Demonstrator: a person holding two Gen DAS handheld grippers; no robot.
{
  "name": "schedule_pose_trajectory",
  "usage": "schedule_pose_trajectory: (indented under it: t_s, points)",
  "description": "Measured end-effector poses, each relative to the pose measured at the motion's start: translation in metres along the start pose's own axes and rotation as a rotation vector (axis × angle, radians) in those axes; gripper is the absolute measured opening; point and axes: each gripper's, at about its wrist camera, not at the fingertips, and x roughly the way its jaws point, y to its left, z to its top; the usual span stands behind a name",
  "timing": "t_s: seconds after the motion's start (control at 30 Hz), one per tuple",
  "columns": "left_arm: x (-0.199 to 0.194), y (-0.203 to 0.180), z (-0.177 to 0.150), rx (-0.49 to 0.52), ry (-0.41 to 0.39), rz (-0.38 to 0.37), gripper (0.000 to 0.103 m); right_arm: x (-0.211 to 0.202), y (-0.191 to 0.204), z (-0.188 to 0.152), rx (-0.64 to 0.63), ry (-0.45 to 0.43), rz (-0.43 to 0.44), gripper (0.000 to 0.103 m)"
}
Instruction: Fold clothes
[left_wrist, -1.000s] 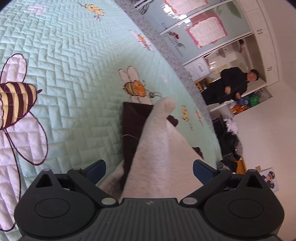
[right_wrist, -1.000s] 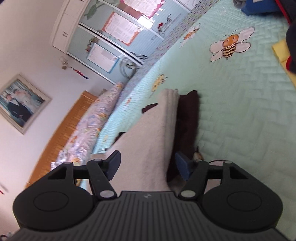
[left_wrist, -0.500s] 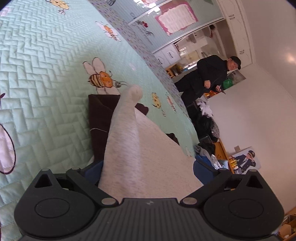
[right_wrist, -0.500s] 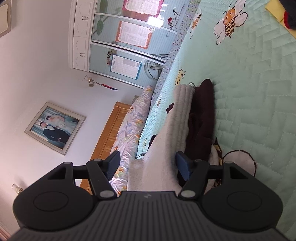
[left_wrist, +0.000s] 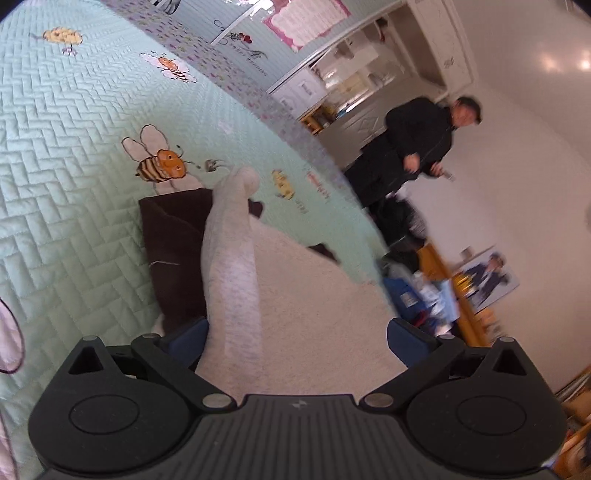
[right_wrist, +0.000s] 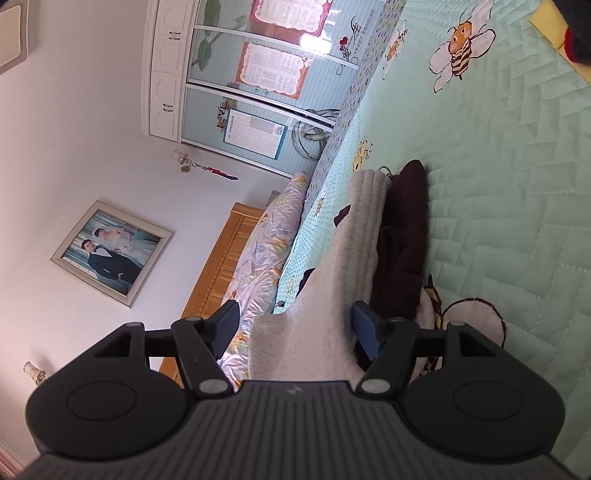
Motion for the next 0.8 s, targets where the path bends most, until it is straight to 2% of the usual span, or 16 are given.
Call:
schedule_pose_trajectory:
  t_s: [0.17,0.3,0.5,0.57,0.63,0.7,0.8]
  points:
    - [0.011,-0.02,-0.006,0.14,0.071,0.068,0.102,0.001,-0.002,-0.002,-0.001,0.003,-0.001,0.07]
    - [0.016,-0.035,-0.01,0.232,0.084,0.106,0.102,0.004,-0.004,-0.005,-0.006,0.015,-0.009,0.07]
    - [0.034,-0.053,-0.022,0.391,0.146,0.176,0.102,0.007,-0.003,-0.006,-0.027,0.021,-0.04,0.071]
    - [0.034,-0.052,-0.022,0.387,0.134,0.186,0.102,0.008,-0.002,-0.006,-0.037,0.026,-0.056,0.071]
    - [0.03,-0.043,-0.018,0.335,0.105,0.211,0.102,0.009,-0.001,-0.007,-0.051,0.029,-0.07,0.071]
    - [0.026,-0.028,-0.014,0.256,0.078,0.237,0.102,0.01,0.002,-0.007,-0.071,0.034,-0.089,0.071]
    - [0.017,-0.003,-0.011,0.103,0.058,0.19,0.102,0.013,0.007,-0.008,-0.11,0.047,-0.119,0.071]
